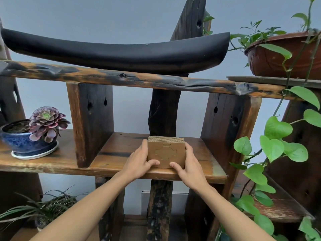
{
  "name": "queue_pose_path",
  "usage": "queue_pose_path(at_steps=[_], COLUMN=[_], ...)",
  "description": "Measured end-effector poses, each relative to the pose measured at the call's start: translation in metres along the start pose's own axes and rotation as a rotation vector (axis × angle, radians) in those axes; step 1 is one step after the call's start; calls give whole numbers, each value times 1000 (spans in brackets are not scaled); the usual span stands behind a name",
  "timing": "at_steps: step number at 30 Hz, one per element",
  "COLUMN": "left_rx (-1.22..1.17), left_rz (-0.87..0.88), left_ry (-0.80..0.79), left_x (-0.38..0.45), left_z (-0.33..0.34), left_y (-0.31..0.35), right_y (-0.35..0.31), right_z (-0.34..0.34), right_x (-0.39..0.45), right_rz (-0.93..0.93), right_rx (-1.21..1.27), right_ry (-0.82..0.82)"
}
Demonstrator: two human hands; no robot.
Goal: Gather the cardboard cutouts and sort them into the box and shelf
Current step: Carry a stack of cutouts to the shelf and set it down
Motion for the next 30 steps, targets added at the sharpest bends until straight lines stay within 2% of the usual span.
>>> queue_pose_path(at_steps=[3, 9, 13, 17, 22, 30], left_rx=[-31, -75, -110, -91, -8, -33], left_rz=[32, 72, 73, 55, 45, -46], left_ry=[-17, -81, -90, -77, -8, -27], left_x=[-7, -15, -21, -19, 3, 9], left_z=[-8, -16, -6, 0, -8, 4], left_y=[8, 28, 37, 37, 33, 11], right_y=[3, 5, 13, 15, -5, -7], right_z=[-6, -14, -11, -10, -23, -10], right_x=[-10, -29, -44, -46, -23, -2], right_rz=[25, 85, 117, 157, 118, 95], right_rx=[214, 429, 525, 417, 184, -190], right_ry=[-76, -218, -258, -250, -47, -28])
Point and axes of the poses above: each hand's wrist, its own x-axis towards the middle knuckle, its own z-axis out of the palm, y = z × x, the point moved 6 cm from there along x, towards the middle knuckle, and after that the axes turned 13 degrees about z, right-handed, at the moved point
